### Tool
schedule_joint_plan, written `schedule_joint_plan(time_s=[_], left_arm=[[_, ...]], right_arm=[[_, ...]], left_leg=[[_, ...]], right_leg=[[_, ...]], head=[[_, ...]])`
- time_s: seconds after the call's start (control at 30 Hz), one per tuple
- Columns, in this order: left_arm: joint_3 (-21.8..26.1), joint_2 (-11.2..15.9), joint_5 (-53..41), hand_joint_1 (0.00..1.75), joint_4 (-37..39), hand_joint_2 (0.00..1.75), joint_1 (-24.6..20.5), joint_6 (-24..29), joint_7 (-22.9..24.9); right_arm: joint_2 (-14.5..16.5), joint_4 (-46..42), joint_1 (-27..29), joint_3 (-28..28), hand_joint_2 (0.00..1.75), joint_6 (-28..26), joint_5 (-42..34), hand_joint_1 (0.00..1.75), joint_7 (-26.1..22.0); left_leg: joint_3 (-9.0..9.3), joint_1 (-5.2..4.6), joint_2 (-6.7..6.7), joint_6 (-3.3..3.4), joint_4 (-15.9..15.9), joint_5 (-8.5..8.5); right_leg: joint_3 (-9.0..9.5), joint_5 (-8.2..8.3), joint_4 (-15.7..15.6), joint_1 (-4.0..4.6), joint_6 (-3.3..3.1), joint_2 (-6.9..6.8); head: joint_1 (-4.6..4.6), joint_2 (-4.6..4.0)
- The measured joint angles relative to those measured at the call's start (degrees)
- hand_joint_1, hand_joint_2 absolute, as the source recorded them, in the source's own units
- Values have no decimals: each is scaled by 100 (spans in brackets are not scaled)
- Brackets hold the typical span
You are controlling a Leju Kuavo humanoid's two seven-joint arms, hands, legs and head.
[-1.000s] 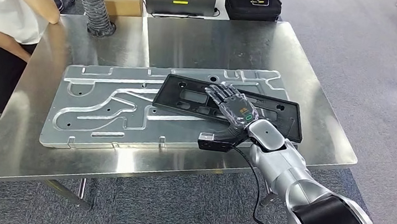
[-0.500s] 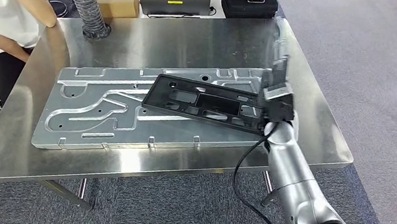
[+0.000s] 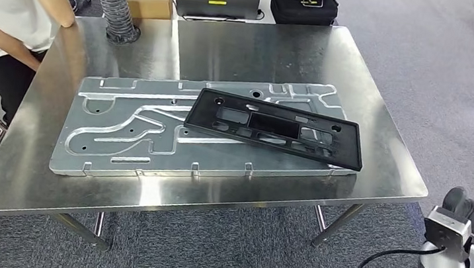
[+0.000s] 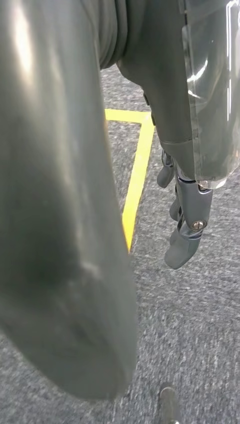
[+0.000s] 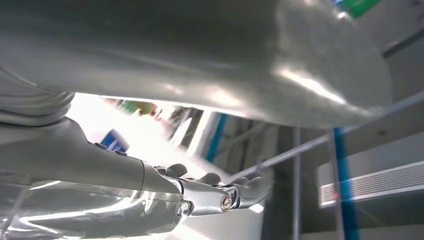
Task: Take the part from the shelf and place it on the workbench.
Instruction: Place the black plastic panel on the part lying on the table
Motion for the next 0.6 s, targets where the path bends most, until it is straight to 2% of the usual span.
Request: schedule_joint_plan(time_s=[0.03,0.07,0.13,0.17,0.2,0.27,0.3,0.33,0.37,0.43,0.47,0.5,0.53,0.6], left_arm=[[1,-3,-15,0,0,0,-4,-3,6],[1,-8,-40,0,0,0,-8,-4,13],[1,-20,-96,0,-1,0,-6,-13,21],[1,-25,-123,0,-2,0,-4,-20,21],[1,-27,-142,0,-2,0,0,-28,16],[1,-30,-176,0,-2,0,3,-37,7],[0,-35,-192,0,-2,0,7,-39,4],[-1,-42,-207,0,-2,0,9,-39,4],[-1,-48,-218,0,-2,0,10,-40,4],[-1,-55,-244,0,-2,0,7,-39,4],[-1,-55,-258,0,-2,0,6,-38,7],[-1,-55,-273,0,-2,0,6,-37,14],[-1,-57,-286,0,-2,0,7,-37,24],[-2,-60,-303,0,-3,0,-6,-32,46]], right_arm=[[-1,3,215,-76,0,-75,27,0,1],[0,9,426,-151,0,-135,53,0,1],[13,31,784,-311,0,-232,79,0,-3],[30,51,927,-383,0,-265,78,0,-5],[60,95,1052,-455,0,-282,97,0,-8],[177,278,1261,-598,0,-249,245,0,-9],[256,403,1326,-674,0,-211,360,0,-10],[336,521,1375,-740,0,-175,470,0,-10],[405,625,1416,-802,0,-152,557,0,-11],[531,833,1499,-926,0,-140,671,0,-11],[597,956,1535,-993,0,-131,710,0,-11],[675,1093,1561,-1068,0,-111,762,0,-11],[751,1237,1576,-1149,0,-72,827,0,-11],[879,1527,1586,-1324,0,17,979,0,-11]], left_leg=[[-30,-1,7,-7,18,10],[-50,0,7,-16,36,18],[-77,-14,-8,-56,66,39],[-84,-19,-13,-89,70,56],[-89,-22,-16,-128,66,77],[-102,-8,-17,-214,44,122],[-131,-1,-15,-250,84,64],[-187,3,-13,-276,209,-83],[-272,7,-10,-291,445,-317],[-452,5,-9,-296,1135,-872],[-479,-1,-8,-290,1416,-1055],[-408,-11,-8,-276,1518,-1131],[-215,-27,-9,-252,1389,-1097],[440,-77,-9,-172,568,-868]], right_leg=[[120,98,-154,-17,5,-2],[365,265,-533,-33,3,-4],[814,493,-1302,-42,-25,0],[925,545,-1510,-31,-49,5],[944,560,-1575,-8,-80,12],[907,644,-1581,16,-165,15],[870,696,-1597,12,-215,10],[821,753,-1616,3,-262,5],[759,812,-1630,-4,-298,-1],[620,914,-1629,22,-339,-10],[544,968,-1625,41,-349,-13],[466,1024,-1618,61,-357,-15],[390,1079,-1609,78,-362,-15],[271,1183,-1590,103,-362,-12]], head=[[0,-1],[0,-1],[0,-1],[-1,-1],[-1,-1],[-1,-1],[-1,-1],[-1,-1],[-1,-1],[-2,0],[-2,0],[-2,0],[-2,0],[-2,0]])
